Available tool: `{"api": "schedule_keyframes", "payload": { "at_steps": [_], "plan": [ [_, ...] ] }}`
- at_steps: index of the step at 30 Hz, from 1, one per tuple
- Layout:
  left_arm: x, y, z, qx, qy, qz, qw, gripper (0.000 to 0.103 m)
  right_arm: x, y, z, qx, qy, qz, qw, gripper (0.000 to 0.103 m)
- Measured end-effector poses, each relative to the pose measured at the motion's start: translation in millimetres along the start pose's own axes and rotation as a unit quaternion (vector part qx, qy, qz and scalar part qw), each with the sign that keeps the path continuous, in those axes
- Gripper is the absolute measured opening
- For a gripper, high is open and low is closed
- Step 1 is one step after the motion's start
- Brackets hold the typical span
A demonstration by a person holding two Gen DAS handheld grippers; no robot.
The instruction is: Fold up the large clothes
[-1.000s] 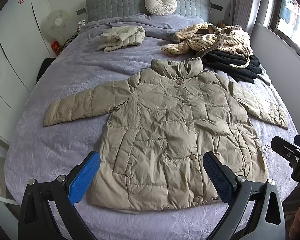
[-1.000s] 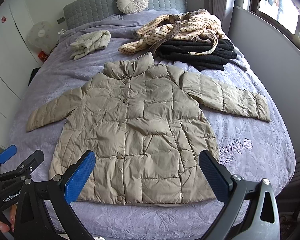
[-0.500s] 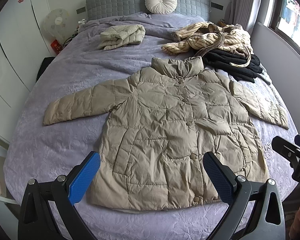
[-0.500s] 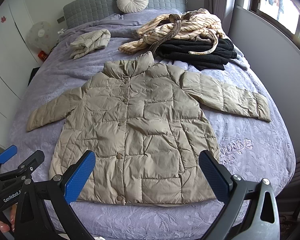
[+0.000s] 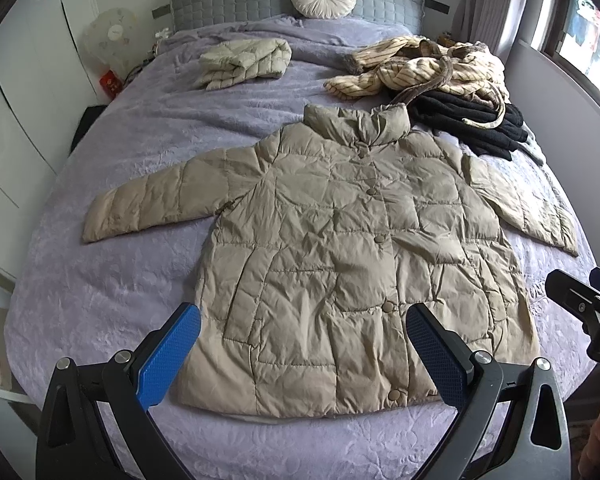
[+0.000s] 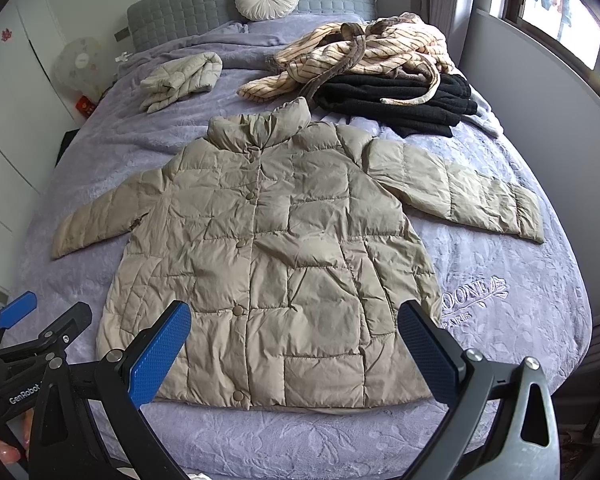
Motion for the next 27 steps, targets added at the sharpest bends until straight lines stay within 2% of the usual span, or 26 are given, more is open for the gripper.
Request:
{"api": "schedule_keyframes", "payload": {
  "at_steps": [4,8,14,18,21,24,27],
  "plan": [
    [-9.0,6.5,8.9,-0.023,-0.010,0.018,0.9995,0.103,-3.0,7.1,8.3,0.008,-0.004,0.011,1.000,0.103],
    [-4.1,15.7,26.0,-0.035,-0.027,0.034,0.9985,0.103,-1.9,19.7,23.3,0.023,-0.015,0.031,0.999,0.103],
    [2.3,45.2,83.8,-0.047,-0.093,0.051,0.9933,0.103,-5.6,59.5,64.7,0.074,-0.049,0.106,0.990,0.103],
    [11.5,73.2,138.1,-0.031,-0.125,0.042,0.9907,0.103,-7.7,86.3,95.6,0.075,-0.062,0.128,0.987,0.103],
    [20.4,99.9,190.6,-0.023,-0.155,0.020,0.9874,0.103,-6.2,113.3,121.4,0.074,-0.073,0.140,0.985,0.103],
    [33.1,132.8,252.1,-0.032,-0.207,0.004,0.9777,0.103,6.1,144.4,144.2,0.072,-0.081,0.145,0.983,0.103],
    [44.1,162.4,317.3,-0.052,-0.269,-0.034,0.9613,0.103,19.0,169.6,170.5,0.075,-0.094,0.136,0.983,0.103]
  ]
}}
Point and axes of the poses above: each gripper's, at about its wrist camera, not at the fingertips, and y roughly the way its jaws point, z to its left, x to its top, the point moved 1 cm from there along y, roughly the way its jaws point, and after that the axes turned 9 degrees about -x, right-handed, at the moved point
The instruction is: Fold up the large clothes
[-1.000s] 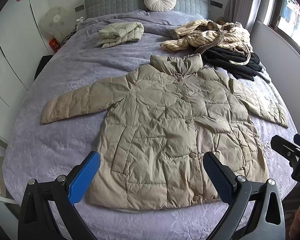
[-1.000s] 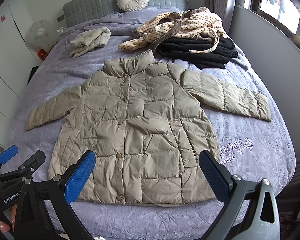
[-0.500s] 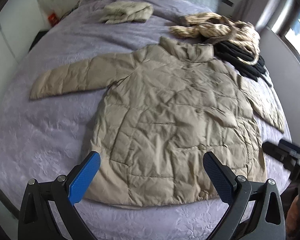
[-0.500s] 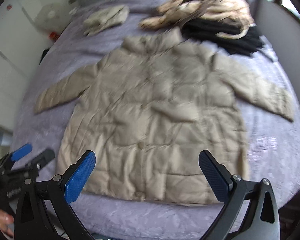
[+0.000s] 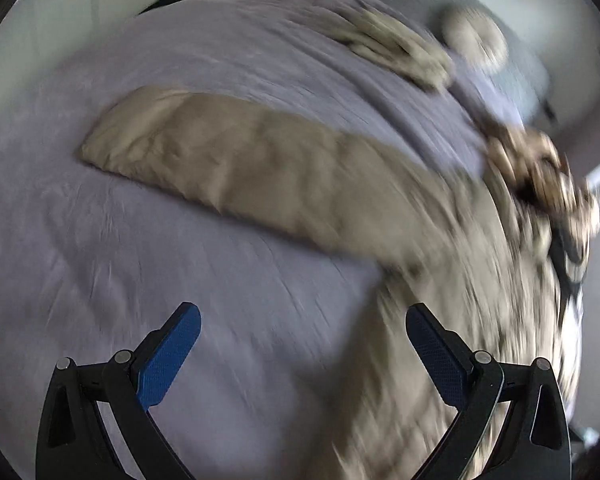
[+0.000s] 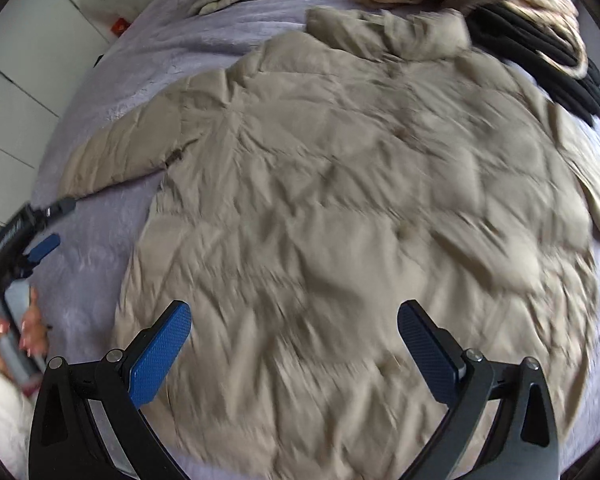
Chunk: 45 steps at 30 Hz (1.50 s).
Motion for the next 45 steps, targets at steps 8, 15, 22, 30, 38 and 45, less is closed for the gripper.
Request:
{"api": "schedule_keyframes", "payload": {
  "at_steps": [8,15,22,30,38,45],
  "plan": [
    [66.8,59.7,101.8,-0.074,-0.139,-0.029,0.9871,0.103,59.6,43.2,51.7,0.023,-0.045,-0.019,0.999,0.103],
    [105.4,77.3,122.4,-0.071,-0.159,-0.069,0.9823,0.060,114.9,70.0,84.3,0.045,-0.048,-0.027,0.997,0.103],
    [127.0,60.5,121.6,-0.159,-0.127,-0.079,0.9760,0.005,159.6,87.2,112.0,0.086,-0.031,-0.042,0.995,0.052],
    [155.1,19.3,58.8,-0.204,-0.010,-0.094,0.9743,0.005,164.2,151.5,131.9,0.115,-0.010,0.016,0.993,0.011],
    [133.2,12.6,-44.3,-0.244,0.094,-0.065,0.9631,0.005,168.4,188.4,123.0,0.151,0.016,0.037,0.988,0.007],
    [89.8,49.2,-152.8,-0.204,0.181,-0.021,0.9618,0.005,161.7,153.3,68.3,0.218,0.053,0.025,0.974,0.007]
  ]
}}
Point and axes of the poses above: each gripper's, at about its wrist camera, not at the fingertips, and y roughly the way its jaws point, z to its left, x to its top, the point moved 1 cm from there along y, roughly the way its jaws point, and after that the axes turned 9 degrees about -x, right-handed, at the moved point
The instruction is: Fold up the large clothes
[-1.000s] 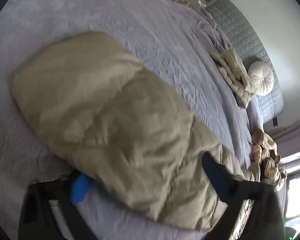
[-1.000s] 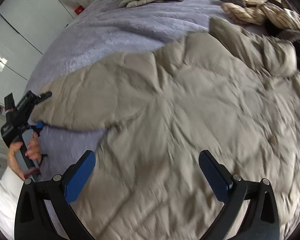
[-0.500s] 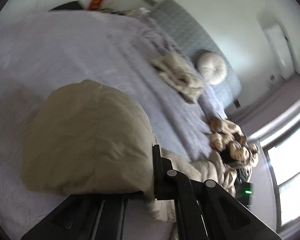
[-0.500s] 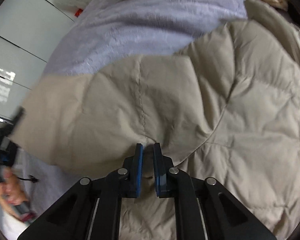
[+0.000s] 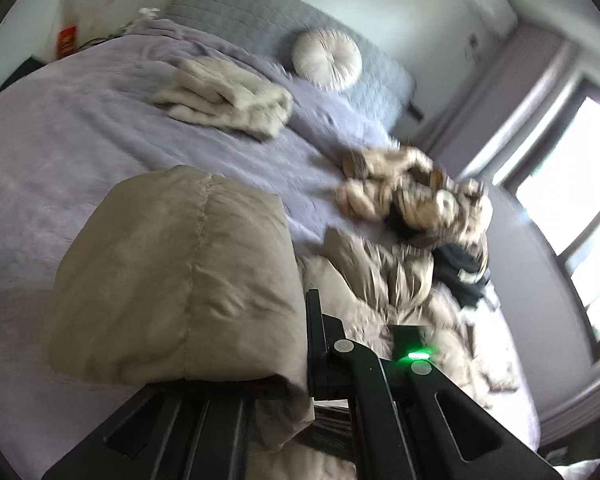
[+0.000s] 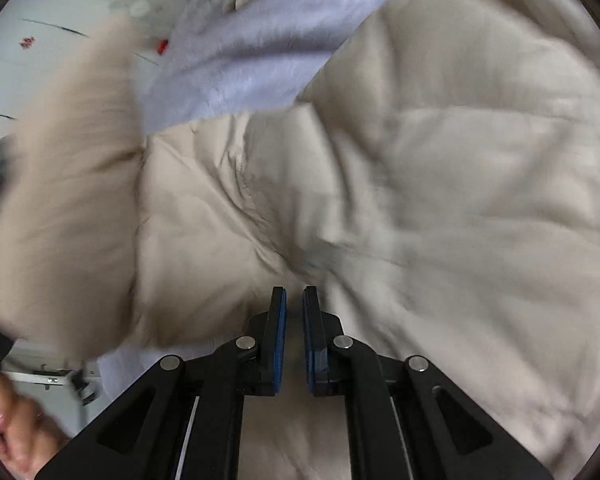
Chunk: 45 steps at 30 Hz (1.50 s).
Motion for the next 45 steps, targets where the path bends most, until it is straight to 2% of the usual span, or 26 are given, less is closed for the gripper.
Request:
{"api": "schedule_keyframes", "payload": {
  "at_steps": [3,5,7,10,11,12,13,15,16,19,20,21,23,25,26,28,31,34,37,38,41,42,43,44,45],
  "plan": [
    [-18.9,44.1,-41.9,0.045,0.052,0.032,0.9971,0.005,-13.5,-41.9,-37.1,-0.043,-0.002,-0.032,0.999,0.007],
    [-37.4,78.3,-68.0,0.072,0.098,0.062,0.9906,0.005,-24.7,-72.4,-73.1,-0.083,0.009,-0.053,0.995,0.007],
    [-58.7,114.3,-92.8,0.103,0.154,0.095,0.9781,0.005,-33.6,-94.9,-104.9,-0.111,0.027,-0.067,0.991,0.008],
    [-95.0,160.3,-123.9,0.163,0.236,0.136,0.9481,0.007,-47.9,-122.1,-156.3,-0.143,0.066,-0.078,0.984,0.010],
    [-102.4,167.9,-129.8,0.183,0.250,0.143,0.9398,0.012,-49.1,-126.4,-165.9,-0.145,0.076,-0.079,0.983,0.010],
    [-111.4,172.8,-135.5,0.199,0.264,0.150,0.9320,0.035,-52.4,-128.9,-179.6,-0.149,0.090,-0.079,0.982,0.011],
    [-117.0,175.4,-139.3,0.204,0.269,0.154,0.9286,0.072,-54.7,-129.9,-189.2,-0.149,0.099,-0.079,0.981,0.011],
    [-122.8,172.5,-147.9,0.197,0.271,0.141,0.9315,0.100,-58.1,-133.9,-204.3,-0.145,0.111,-0.079,0.980,0.011],
    [-124.6,168.4,-153.1,0.199,0.279,0.132,0.9300,0.100,-57.7,-135.7,-209.5,-0.141,0.115,-0.079,0.980,0.011],
    [-127.5,166.7,-161.4,0.215,0.299,0.141,0.9191,0.100,-59.6,-139.7,-215.9,-0.132,0.123,-0.081,0.980,0.011],
    [-125.9,159.0,-162.7,0.217,0.300,0.142,0.9180,0.100,-59.3,-140.6,-216.0,-0.131,0.124,-0.080,0.980,0.012],
    [-123.0,148.4,-163.9,0.210,0.297,0.134,0.9218,0.100,-64.0,-144.9,-216.7,-0.132,0.123,-0.080,0.980,0.012],
    [-115.1,113.9,-159.3,0.191,0.276,0.102,0.9365,0.100,-78.1,-165.5,-216.8,-0.135,0.109,-0.081,0.981,0.028],
    [-105.9,78.3,-143.1,0.193,0.246,0.074,0.9470,0.100,-78.4,-173.1,-199.9,-0.139,0.079,-0.088,0.983,0.084],
    [-101.2,65.5,-132.2,0.201,0.231,0.065,0.9497,0.100,-71.8,-171.0,-179.9,-0.137,0.050,-0.100,0.984,0.089],
    [-91.1,42.4,-100.9,0.235,0.193,0.047,0.9515,0.100,-63.0,-166.3,-140.8,-0.147,-0.015,-0.115,0.982,0.089],
    [-81.2,24.0,-42.8,0.293,0.123,0.051,0.9467,0.100,-50.2,-146.0,-82.5,-0.185,-0.115,-0.130,0.967,0.089],
    [-79.8,17.9,11.4,0.314,0.045,0.062,0.9462,0.100,-37.7,-111.0,-29.1,-0.251,-0.214,-0.139,0.934,0.089],
    [-87.3,29.7,37.4,0.323,0.024,0.084,0.9424,0.100,-24.6,-75.6,2.3,-0.309,-0.281,-0.141,0.898,0.089],
    [-92.0,36.5,44.9,0.325,0.021,0.093,0.9407,0.100,-18.0,-62.7,9.9,-0.336,-0.300,-0.143,0.881,0.089],
    [-100.6,42.6,56.2,0.319,0.001,0.096,0.9428,0.100,-5.0,-42.0,15.9,-0.398,-0.325,-0.156,0.843,0.088],
    [-100.4,44.5,58.9,0.317,-0.005,0.095,0.9437,0.100,0.8,-40.1,14.3,-0.407,-0.319,-0.164,0.840,0.080],
    [-99.5,45.9,60.0,0.316,-0.010,0.094,0.9440,0.100,3.8,-45.8,10.5,-0.402,-0.302,-0.178,0.846,0.044],
    [-100.5,44.2,61.8,0.315,-0.012,0.094,0.9445,0.100,4.5,-55.1,9.3,-0.389,-0.280,-0.190,0.857,0.016],
    [-100.0,45.1,61.6,0.315,-0.011,0.094,0.9442,0.100,9.9,-71.2,-2.5,-0.363,-0.229,-0.205,0.880,0.007]
  ]
}}
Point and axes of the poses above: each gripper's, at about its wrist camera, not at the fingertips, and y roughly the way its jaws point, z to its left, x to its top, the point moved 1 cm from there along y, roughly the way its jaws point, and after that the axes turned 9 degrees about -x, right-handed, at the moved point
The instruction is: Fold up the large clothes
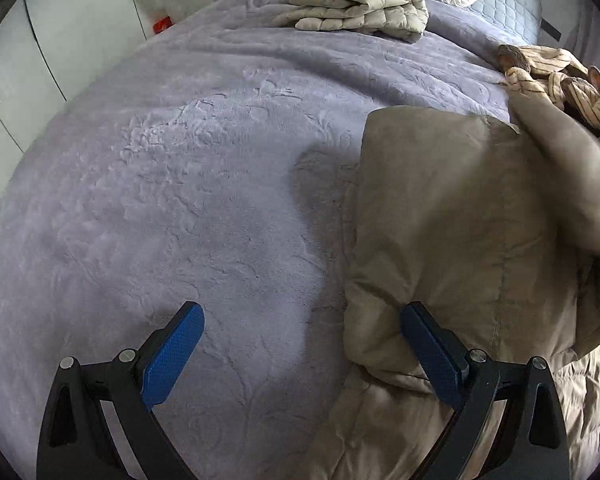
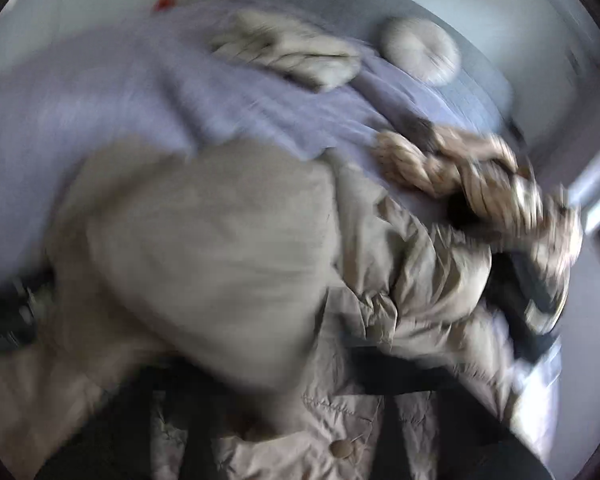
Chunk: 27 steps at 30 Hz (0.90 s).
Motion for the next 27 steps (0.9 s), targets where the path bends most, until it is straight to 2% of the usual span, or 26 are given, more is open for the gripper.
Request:
{"api": "schedule_keyframes", "payload": {
  "at_steps": [1,2,4,6,7,9,10,11,13,16,17,18,19,21,23,24,26,27],
  "plan": [
    [0.0,-0.3,0.0,0.001,0.003,0.000,1.0000,0.100,-2.2,-1.2,-13.2,0.019,0.041,0.004,0.999,0.007],
    [-0.3,-1.9,-0.4,0.001,0.007,0.000,1.0000,0.100,-8.4,1.8,-38.8,0.059,0.117,0.019,0.991,0.007],
    [-0.8,-2.8,-1.5,0.001,0.015,0.000,0.9999,0.100,-26.2,12.4,-69.3,0.114,0.225,0.058,0.966,0.007],
    [-2.3,-2.8,-1.6,-0.002,0.022,0.000,0.9998,0.100,-58.5,35.7,-104.4,0.174,0.360,0.112,0.910,0.007],
    [-2.6,-3.6,-2.0,0.000,0.025,0.000,0.9997,0.100,-73.0,45.8,-115.4,0.198,0.409,0.135,0.880,0.007],
    [-2.2,-3.5,-3.7,0.004,0.032,0.001,0.9995,0.100,-98.8,61.2,-130.1,0.235,0.481,0.171,0.827,0.015],
    [-0.3,-3.7,-4.9,0.006,0.035,0.004,0.9994,0.100,-106.6,63.8,-133.3,0.234,0.496,0.185,0.816,0.024],
    [1.4,-5.8,-6.0,0.007,0.037,0.006,0.9993,0.100,-116.0,64.3,-141.0,0.229,0.511,0.198,0.805,0.027],
    [9.6,-17.9,-8.5,-0.006,0.045,-0.003,0.9990,0.100,-123.8,54.5,-152.1,0.211,0.516,0.193,0.807,0.029],
    [27.9,-36.1,-11.5,-0.023,0.048,-0.038,0.9978,0.100,-117.2,20.8,-168.2,0.159,0.480,0.144,0.851,0.029],
    [33.3,-37.8,-13.4,-0.024,0.048,-0.044,0.9976,0.100,-111.7,13.6,-167.6,0.153,0.464,0.129,0.863,0.029],
    [40.9,-37.2,-16.4,-0.025,0.047,-0.048,0.9975,0.100,-96.7,8.0,-163.1,0.159,0.429,0.108,0.882,0.025],
    [49.2,-33.0,-21.0,-0.021,0.045,-0.048,0.9976,0.100,-93.0,7.7,-157.7,0.164,0.405,0.103,0.894,0.025],
    [56.3,-19.9,-29.4,-0.017,0.040,-0.037,0.9984,0.100,-67.1,15.9,-136.9,0.165,0.329,0.095,0.925,0.025],
    [57.0,0.0,-37.6,-0.002,0.040,-0.018,0.9990,0.100,-59.1,32.6,-127.7,0.156,0.293,0.104,0.938,0.025],
    [53.4,7.3,-41.2,0.009,0.042,-0.012,0.9990,0.100,-63.2,44.7,-127.1,0.142,0.287,0.120,0.940,0.025],
    [45.8,18.5,-44.6,0.017,0.043,0.000,0.9990,0.100,-81.5,64.0,-131.1,0.122,0.299,0.152,0.934,0.024],
    [39.3,20.4,-46.0,0.015,0.042,0.001,0.9990,0.100,-100.0,79.7,-140.3,0.119,0.323,0.176,0.922,0.019]
  ]
}}
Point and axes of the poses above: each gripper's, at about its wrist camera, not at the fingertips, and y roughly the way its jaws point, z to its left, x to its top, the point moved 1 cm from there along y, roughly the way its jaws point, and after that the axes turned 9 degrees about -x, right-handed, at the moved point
